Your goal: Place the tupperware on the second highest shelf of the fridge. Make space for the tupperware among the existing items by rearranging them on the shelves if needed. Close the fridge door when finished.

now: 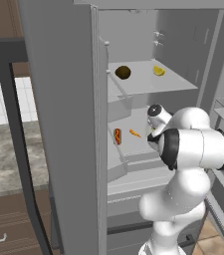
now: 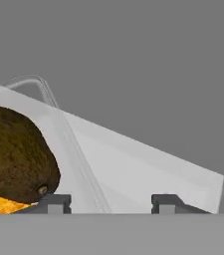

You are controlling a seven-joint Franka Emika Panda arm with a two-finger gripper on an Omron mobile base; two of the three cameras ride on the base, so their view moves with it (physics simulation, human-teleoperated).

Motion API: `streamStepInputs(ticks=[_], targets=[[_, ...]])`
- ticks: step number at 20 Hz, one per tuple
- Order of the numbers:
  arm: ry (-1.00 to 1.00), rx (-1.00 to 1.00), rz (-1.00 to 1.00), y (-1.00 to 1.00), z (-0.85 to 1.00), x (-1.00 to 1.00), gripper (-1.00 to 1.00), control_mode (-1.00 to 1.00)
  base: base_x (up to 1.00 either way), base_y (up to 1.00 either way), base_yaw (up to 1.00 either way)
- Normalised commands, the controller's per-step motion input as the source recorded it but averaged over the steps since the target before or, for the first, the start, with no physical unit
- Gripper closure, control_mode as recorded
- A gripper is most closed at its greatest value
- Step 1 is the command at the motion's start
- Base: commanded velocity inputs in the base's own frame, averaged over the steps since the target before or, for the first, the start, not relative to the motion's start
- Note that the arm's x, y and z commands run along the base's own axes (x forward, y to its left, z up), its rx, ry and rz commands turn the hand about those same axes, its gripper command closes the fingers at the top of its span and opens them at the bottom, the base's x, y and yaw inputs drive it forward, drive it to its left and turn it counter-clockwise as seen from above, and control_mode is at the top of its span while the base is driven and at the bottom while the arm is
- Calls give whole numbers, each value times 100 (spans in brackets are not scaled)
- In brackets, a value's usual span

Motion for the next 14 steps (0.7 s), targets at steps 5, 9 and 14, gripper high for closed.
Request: streamStepInputs(ticks=[5,9,14], targets=[[-16,0,0,16,9,-37,-100,-100,0,0,0],[-22,-4,3,41,37,-93,-100,-100,0,0,0],[-17,-2,9,37,90,-80,-100,-100,0,0,0]])
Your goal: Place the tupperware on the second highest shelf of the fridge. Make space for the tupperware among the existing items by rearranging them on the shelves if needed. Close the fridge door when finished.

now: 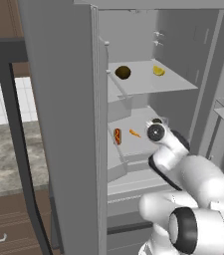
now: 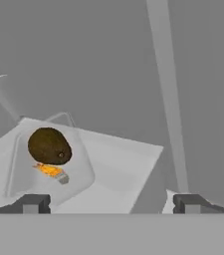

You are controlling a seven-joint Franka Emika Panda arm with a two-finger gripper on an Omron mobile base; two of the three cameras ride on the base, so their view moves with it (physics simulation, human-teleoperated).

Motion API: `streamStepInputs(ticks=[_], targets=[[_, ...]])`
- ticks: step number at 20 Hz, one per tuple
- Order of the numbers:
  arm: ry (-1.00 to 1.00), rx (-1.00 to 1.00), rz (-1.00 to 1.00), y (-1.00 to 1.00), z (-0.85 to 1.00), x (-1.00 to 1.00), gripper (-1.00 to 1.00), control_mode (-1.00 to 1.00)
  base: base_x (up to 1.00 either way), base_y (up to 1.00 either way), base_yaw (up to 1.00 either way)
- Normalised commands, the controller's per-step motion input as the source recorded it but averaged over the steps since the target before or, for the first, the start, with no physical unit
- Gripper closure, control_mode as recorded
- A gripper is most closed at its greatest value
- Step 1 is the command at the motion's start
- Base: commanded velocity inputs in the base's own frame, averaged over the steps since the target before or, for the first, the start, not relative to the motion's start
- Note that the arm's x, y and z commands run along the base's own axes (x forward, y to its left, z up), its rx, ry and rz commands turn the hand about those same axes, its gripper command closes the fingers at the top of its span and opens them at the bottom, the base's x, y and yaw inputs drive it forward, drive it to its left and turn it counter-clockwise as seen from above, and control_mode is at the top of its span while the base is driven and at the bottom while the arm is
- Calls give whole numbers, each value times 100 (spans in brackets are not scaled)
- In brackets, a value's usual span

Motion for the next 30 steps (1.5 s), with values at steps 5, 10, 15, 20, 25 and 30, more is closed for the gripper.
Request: streamStepInputs(ticks=[5,10,15,20,25,30], targets=[[1,0,30,3,100,-91,-100,-100,0,0,0],[15,1,39,22,97,-54,-100,-100,0,0,0],[37,-1,48,81,54,-23,-100,-100,0,0,0],[23,-7,34,41,9,-57,-100,-100,0,0,0],[14,-10,5,0,0,-49,-100,-100,0,0,0],[8,-14,-1,5,0,-10,-100,-100,0,0,0]])
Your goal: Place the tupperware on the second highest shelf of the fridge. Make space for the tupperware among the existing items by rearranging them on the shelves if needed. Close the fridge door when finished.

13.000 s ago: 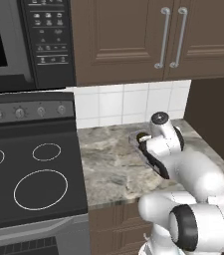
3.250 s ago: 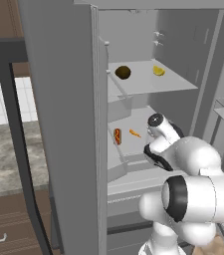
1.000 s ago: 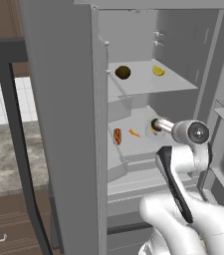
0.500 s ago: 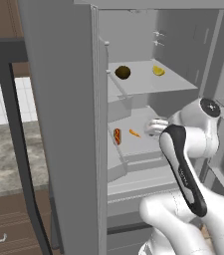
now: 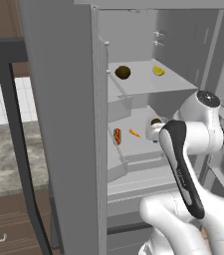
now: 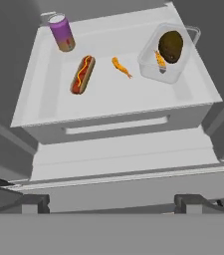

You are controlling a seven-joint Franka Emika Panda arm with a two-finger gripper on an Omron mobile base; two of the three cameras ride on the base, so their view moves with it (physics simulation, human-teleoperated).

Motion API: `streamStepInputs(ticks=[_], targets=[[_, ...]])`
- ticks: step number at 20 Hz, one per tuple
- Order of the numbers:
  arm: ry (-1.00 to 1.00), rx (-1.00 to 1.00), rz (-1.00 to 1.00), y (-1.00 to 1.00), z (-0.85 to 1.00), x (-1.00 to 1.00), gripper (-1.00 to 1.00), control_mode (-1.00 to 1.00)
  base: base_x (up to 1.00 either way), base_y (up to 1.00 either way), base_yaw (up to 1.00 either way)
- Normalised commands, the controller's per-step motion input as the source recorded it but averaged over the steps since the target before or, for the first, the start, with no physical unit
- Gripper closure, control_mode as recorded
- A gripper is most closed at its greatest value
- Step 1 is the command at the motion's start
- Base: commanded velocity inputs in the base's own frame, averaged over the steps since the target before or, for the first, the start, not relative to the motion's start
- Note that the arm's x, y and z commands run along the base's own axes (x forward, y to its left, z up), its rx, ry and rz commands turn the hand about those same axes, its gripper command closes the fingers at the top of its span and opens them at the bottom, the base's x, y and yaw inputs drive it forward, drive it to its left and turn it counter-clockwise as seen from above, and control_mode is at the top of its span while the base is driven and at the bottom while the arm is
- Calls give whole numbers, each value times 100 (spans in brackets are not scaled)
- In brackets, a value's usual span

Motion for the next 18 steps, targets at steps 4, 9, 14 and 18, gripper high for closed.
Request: streamStepInputs(ticks=[4,9,14,18], targets=[[5,-15,-6,0,2,0,-100,-100,0,0,0],[0,-1,-2,0,0,3,-100,-100,0,0,0],[0,0,0,0,0,0,-100,100,-12,0,0],[0,0,0,0,0,0,-100,100,-56,0,0]])
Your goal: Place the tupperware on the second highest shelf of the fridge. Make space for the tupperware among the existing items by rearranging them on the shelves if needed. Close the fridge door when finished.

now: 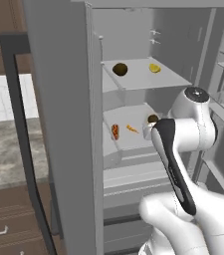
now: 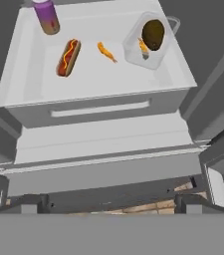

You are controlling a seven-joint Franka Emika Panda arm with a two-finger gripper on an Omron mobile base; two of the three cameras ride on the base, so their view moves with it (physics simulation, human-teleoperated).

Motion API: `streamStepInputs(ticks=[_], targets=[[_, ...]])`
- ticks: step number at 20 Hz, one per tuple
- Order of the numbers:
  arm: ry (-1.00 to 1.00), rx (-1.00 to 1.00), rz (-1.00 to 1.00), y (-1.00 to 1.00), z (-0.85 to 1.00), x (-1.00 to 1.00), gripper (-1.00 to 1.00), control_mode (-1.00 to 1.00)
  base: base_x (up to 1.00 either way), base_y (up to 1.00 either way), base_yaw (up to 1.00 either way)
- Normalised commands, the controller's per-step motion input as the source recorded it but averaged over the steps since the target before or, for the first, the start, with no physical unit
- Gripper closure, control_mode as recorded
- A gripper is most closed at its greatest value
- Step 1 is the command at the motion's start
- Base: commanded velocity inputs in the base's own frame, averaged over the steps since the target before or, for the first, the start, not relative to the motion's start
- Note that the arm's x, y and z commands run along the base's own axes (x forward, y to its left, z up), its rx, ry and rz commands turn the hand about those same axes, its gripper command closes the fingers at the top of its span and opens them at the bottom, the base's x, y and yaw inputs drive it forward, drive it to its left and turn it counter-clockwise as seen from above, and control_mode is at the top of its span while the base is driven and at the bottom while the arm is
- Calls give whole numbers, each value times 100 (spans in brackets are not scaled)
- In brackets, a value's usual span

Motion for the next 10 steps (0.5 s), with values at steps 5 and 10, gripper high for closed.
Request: streamStepInputs(ticks=[5,10], targets=[[0,0,0,0,0,0,-100,100,-53,0,0],[0,0,0,0,0,0,-100,100,-41,2,0]])
